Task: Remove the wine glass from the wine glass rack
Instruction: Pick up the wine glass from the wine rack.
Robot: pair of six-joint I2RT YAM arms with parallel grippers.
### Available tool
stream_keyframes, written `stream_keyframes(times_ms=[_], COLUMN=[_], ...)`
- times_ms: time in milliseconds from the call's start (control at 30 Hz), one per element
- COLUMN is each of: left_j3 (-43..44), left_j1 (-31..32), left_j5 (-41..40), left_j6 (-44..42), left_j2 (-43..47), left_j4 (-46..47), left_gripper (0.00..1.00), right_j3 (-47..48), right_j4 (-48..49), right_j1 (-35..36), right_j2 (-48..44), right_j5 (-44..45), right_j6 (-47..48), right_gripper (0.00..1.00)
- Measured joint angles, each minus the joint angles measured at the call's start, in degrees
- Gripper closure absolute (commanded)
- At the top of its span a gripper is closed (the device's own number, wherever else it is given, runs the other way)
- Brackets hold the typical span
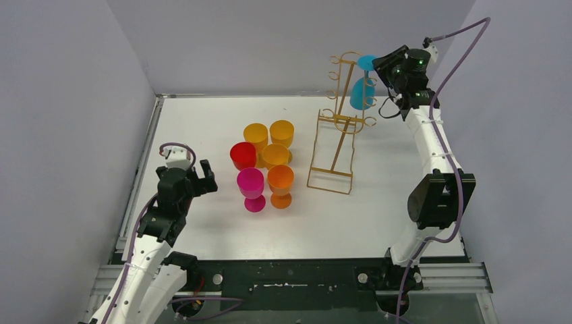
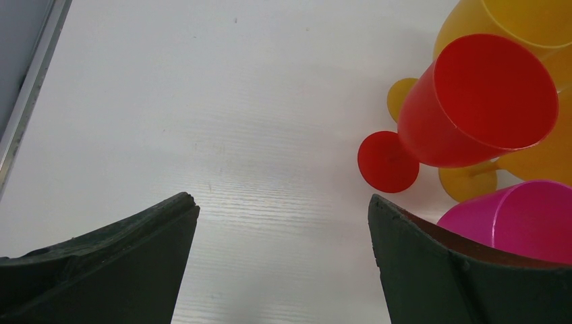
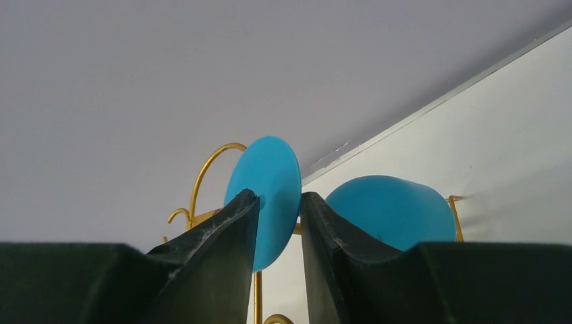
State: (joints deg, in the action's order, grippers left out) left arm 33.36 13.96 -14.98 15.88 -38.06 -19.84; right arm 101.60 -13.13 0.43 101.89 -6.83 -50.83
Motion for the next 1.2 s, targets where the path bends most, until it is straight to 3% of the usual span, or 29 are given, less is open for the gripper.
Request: stream_keyframes(times_ms=[100,200,533,767,933,1200], left_j3=[0.00,0.00,0.00,0.00,0.00,0.00], left_j1=[0.00,0.00,0.00,0.00,0.00,0.00], left_j5=[0.04,0.04,0.09,0.26,0.26,0.42], left_j6=[0.00,-0.02,-0.02,-0.02,-0.02,-0.02], left_j2=[0.00,0.00,0.00,0.00,-0.02,-0.04], left_j4=[0.00,0.02,0.02,0.02,0.02,0.02], left_gripper=[0.04,0.04,0.04,0.04,0.04,0.04], right_j3=[0.48,0.55,2.43,2.43,2.49,3.30], right_j4=[0.09,0.26,0.52,0.22,0.26,0.24], right_j1=[-0.02,-0.02,-0.02,-0.02,-0.02,-0.02], right_j2=[0.00,0.02,2.32,2.43,2.43,2.43], right_j5=[0.26,0.42,-0.11,0.74,1.55,1.60], right_j6=[0.11,0.07,-0.24,0.66,1.86,2.56], right_gripper=[0.61,0.61,0.76,0.75,0.84,0.86])
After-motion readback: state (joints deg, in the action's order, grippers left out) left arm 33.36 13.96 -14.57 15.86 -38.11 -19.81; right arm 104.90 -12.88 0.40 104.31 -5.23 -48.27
